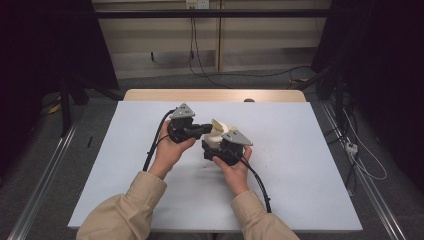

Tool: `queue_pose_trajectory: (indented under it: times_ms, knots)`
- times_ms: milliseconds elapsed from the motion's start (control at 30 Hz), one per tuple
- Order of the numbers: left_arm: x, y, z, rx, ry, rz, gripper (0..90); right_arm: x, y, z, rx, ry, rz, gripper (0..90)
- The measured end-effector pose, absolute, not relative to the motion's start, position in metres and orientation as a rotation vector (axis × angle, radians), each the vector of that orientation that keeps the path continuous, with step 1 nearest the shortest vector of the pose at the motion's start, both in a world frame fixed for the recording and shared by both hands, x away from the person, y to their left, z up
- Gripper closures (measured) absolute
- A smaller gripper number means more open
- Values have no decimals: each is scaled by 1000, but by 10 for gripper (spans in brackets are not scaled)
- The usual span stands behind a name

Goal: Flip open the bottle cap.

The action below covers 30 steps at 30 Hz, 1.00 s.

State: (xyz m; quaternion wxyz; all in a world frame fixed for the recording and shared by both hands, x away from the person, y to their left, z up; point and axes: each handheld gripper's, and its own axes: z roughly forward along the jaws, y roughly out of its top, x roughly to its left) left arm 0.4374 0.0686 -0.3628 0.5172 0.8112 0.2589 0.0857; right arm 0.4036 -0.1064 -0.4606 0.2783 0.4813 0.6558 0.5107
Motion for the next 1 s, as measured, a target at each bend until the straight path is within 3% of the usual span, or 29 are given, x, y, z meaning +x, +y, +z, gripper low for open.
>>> queue_pose_trajectory:
  times_ms: [1000]
  knots:
    - [438, 63, -360, 1937, 610, 196, 897, 404, -106, -461, 1292, 1761, 1369, 46]
